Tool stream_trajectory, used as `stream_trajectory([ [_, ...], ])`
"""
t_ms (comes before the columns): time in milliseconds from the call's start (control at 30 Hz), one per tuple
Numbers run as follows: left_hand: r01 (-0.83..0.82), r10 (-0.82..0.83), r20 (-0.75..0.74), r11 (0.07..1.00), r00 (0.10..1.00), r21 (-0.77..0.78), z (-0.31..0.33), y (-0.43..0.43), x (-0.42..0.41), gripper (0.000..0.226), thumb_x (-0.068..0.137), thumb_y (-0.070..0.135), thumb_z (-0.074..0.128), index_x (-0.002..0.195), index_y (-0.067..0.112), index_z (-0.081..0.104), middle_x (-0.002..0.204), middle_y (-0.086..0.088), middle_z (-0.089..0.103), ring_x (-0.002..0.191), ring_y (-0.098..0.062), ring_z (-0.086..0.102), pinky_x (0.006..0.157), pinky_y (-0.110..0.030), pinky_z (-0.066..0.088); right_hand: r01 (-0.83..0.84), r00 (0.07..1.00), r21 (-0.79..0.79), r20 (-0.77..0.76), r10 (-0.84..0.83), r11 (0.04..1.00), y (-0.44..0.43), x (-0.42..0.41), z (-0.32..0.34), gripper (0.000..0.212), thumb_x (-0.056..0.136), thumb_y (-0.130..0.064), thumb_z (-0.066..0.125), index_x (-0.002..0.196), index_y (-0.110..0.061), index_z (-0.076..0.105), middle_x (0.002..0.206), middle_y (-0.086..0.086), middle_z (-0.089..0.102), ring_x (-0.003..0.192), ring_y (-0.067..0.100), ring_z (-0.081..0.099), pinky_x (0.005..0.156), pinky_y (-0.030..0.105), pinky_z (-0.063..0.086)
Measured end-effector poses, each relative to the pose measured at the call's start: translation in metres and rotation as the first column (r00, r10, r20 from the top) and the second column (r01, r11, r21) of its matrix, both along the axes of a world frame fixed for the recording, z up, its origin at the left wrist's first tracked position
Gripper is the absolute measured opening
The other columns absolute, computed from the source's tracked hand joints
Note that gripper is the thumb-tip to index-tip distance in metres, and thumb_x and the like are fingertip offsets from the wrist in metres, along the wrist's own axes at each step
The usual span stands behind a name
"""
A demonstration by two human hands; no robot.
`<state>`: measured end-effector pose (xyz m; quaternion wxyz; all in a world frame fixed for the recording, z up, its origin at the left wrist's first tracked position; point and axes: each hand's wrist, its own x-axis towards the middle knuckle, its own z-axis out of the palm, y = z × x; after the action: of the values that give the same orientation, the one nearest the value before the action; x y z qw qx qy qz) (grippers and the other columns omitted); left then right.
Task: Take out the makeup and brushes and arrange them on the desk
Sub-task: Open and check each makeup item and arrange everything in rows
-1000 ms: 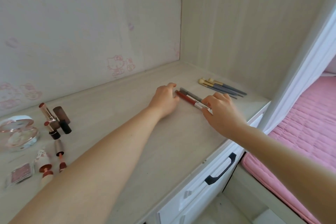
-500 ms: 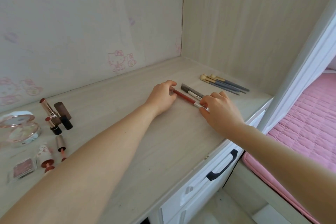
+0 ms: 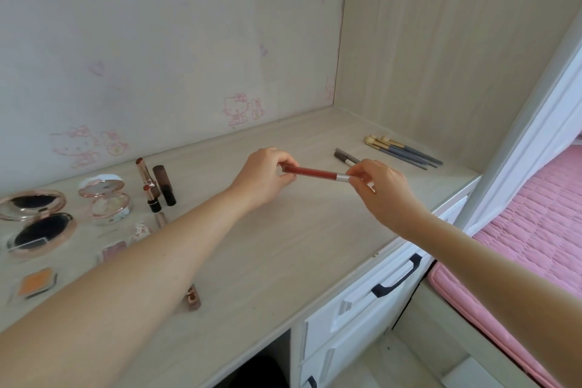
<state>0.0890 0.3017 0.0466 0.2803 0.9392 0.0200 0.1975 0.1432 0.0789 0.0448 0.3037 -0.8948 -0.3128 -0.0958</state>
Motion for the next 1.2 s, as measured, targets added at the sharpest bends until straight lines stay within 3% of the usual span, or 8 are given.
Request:
stream_trajectory([
  [167,0.008,-0.007,0.031,0.999,0.999,-0.034,0.011,0.017,-0.051,0.013,0.085,0.018,0.068,0.098,0.020,0.071,0.093,0.011,0.068,0.092,-0.005,0.059,0.088,-0.023,0.045,-0.035,0.996,0.116,-0.083,0.045,0.993,0.021,-0.029,0.015,0.016,0.096,-0.020,0.051,0.104,-0.020,0.064,0.085,-0.004,0.067,0.083,0.015,0.062,0.058,0.013,0.040],
  [333,-0.018,0.022,0.075,0.999,0.997,-0.048,0.020,0.030,-0.108,0.016,0.085,0.016,0.068,0.100,0.019,0.069,0.094,0.010,0.068,0.090,-0.004,0.060,0.088,-0.022,0.046,-0.079,0.982,0.202,-0.154,0.111,0.976,0.047,-0.063,0.025,0.015,0.095,-0.019,0.051,0.095,-0.028,0.063,0.081,-0.010,0.066,0.073,0.005,0.056,0.053,0.007,0.038],
  [500,-0.071,0.073,0.064,0.997,0.995,-0.031,0.022,0.053,-0.166,0.013,0.086,0.018,0.068,0.097,0.024,0.068,0.090,0.014,0.065,0.092,-0.001,0.056,0.081,-0.010,0.038,-0.176,0.950,0.211,-0.219,0.221,0.962,0.074,-0.099,0.030,0.018,0.096,-0.020,0.048,0.097,-0.025,0.065,0.081,-0.010,0.066,0.058,-0.001,0.049,0.051,0.011,0.036],
  [633,-0.117,0.117,0.069,0.993,0.991,0.000,0.022,0.069,-0.211,0.014,0.086,0.016,0.069,0.098,0.024,0.069,0.088,0.016,0.064,0.091,0.000,0.055,0.078,-0.009,0.037,-0.249,0.930,0.197,-0.226,0.291,0.948,0.097,-0.129,0.032,0.019,0.097,-0.020,0.048,0.098,-0.023,0.066,0.080,-0.010,0.066,0.054,0.000,0.045,0.049,0.011,0.036],
  [833,-0.193,0.188,0.081,0.979,0.979,0.058,0.011,0.090,-0.272,0.015,0.086,0.020,0.068,0.098,0.028,0.068,0.085,0.020,0.060,0.088,-0.001,0.054,0.077,-0.010,0.038,-0.335,0.887,0.169,-0.275,0.370,0.927,0.131,-0.171,0.029,0.020,0.097,-0.021,0.047,0.100,-0.024,0.066,0.081,-0.010,0.066,0.065,0.008,0.052,0.053,0.013,0.038],
  [933,-0.235,0.230,0.061,0.968,0.971,0.093,0.003,0.096,-0.294,0.016,0.085,0.020,0.069,0.101,0.025,0.068,0.086,0.016,0.061,0.087,-0.002,0.054,0.078,-0.011,0.039,-0.349,0.851,0.205,-0.339,0.401,0.914,0.147,-0.189,0.022,0.020,0.096,-0.020,0.048,0.098,-0.022,0.068,0.082,-0.008,0.068,0.081,0.011,0.063,0.069,0.020,0.048],
  [1067,-0.256,0.252,0.049,0.959,0.966,0.119,-0.007,0.097,-0.312,0.015,0.086,0.023,0.068,0.101,0.025,0.068,0.087,0.015,0.060,0.088,-0.002,0.052,0.078,-0.021,0.045,-0.372,0.778,0.278,-0.427,0.461,0.885,0.166,-0.214,0.013,0.018,0.094,-0.017,0.050,0.090,-0.022,0.067,0.071,-0.009,0.065,0.062,0.011,0.055,0.062,0.026,0.045],
  [1200,-0.303,0.292,0.082,0.936,0.953,0.180,-0.014,0.096,-0.323,0.013,0.086,0.027,0.067,0.098,0.024,0.067,0.087,0.015,0.058,0.086,-0.001,0.049,0.073,-0.021,0.044,-0.409,0.759,0.269,-0.429,0.489,0.872,0.179,-0.231,0.006,0.017,0.095,-0.019,0.051,0.088,-0.026,0.065,0.076,-0.008,0.067,0.080,0.024,0.063,0.073,0.036,0.051],
])
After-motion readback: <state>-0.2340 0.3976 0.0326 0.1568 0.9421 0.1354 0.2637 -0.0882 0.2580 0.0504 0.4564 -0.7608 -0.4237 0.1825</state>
